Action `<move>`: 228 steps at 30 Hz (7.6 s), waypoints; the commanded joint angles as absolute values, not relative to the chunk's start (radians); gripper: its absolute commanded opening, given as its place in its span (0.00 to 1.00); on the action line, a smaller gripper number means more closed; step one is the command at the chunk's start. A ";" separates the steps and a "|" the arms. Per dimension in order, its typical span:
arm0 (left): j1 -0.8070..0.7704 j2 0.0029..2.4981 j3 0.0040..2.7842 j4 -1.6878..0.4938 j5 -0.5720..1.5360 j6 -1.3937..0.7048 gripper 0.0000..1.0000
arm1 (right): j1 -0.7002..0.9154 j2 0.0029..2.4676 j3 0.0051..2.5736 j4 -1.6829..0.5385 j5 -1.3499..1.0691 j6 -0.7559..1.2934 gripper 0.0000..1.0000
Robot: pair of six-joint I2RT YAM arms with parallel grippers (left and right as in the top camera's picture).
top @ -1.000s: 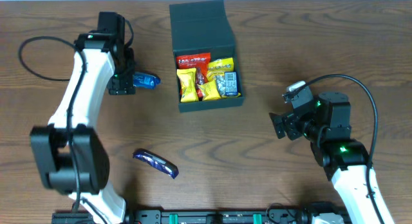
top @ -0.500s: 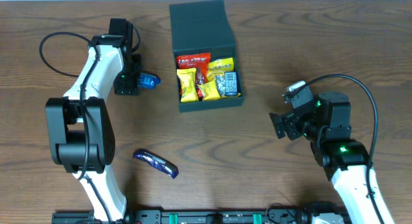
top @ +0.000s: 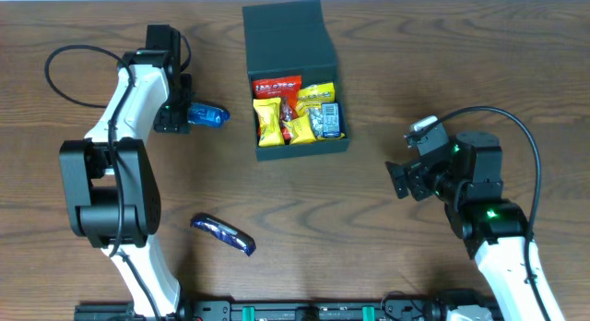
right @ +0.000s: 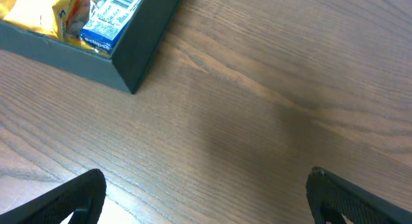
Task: Pack container
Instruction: 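Close the left gripper on the light blue packet's end, then lift the blue packet and carry it toward the box, then lower the blue packet upright into the box's back left, then release the packet and withdraw the left gripper toward the dark bar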
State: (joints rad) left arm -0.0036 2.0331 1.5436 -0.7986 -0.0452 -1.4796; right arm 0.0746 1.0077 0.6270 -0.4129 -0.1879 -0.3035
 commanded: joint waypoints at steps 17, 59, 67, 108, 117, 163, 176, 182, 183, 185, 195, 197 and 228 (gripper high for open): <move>-0.001 2.140 1.540 -0.743 0.001 -1.454 0.77 | 0.066 1.007 0.626 -0.412 -0.199 -0.315 0.99; -0.002 2.115 1.623 -0.687 0.125 -1.074 0.26 | 0.066 1.007 0.626 -0.412 -0.199 -0.315 0.99; -0.002 2.086 1.729 -0.769 0.133 -0.920 0.24 | 0.066 1.007 0.626 -0.412 -0.199 -0.315 0.99; -0.418 1.816 1.770 -0.811 0.221 0.679 0.09 | 0.066 1.007 0.626 -0.412 -0.199 -0.315 0.99; -0.432 1.818 1.770 -0.815 0.230 1.118 0.15 | 0.066 1.007 0.626 -0.413 -0.199 -0.315 0.99; -0.433 2.185 1.770 -0.516 0.159 1.198 0.20 | 0.066 1.007 0.626 -0.412 -0.199 -0.315 0.99; -0.447 2.141 1.770 -0.430 0.006 1.191 0.36 | 0.066 1.007 0.626 -0.412 -0.199 -0.315 0.99; -0.494 2.051 1.770 -0.437 -0.074 1.134 0.36 | 0.066 1.007 0.626 -0.413 -0.199 -0.315 0.99; -0.505 2.028 1.770 -0.443 -0.088 1.125 0.35 | 0.066 1.007 0.626 -0.412 -0.199 -0.315 0.99; -0.524 1.987 1.770 -0.461 -0.094 1.100 0.35 | 0.066 1.007 0.626 -0.412 -0.199 -0.315 0.99; -0.604 1.716 1.770 -0.712 -0.278 0.567 0.57 | 0.066 1.007 0.626 -0.413 -0.199 -0.315 0.99; -0.604 1.671 1.770 -0.770 -0.301 0.432 0.63 | 0.066 1.007 0.626 -0.412 -0.199 -0.315 0.99; -0.603 1.236 1.508 -1.628 -0.165 -1.565 0.95 | 0.066 1.007 0.626 -0.412 -0.199 -0.315 0.99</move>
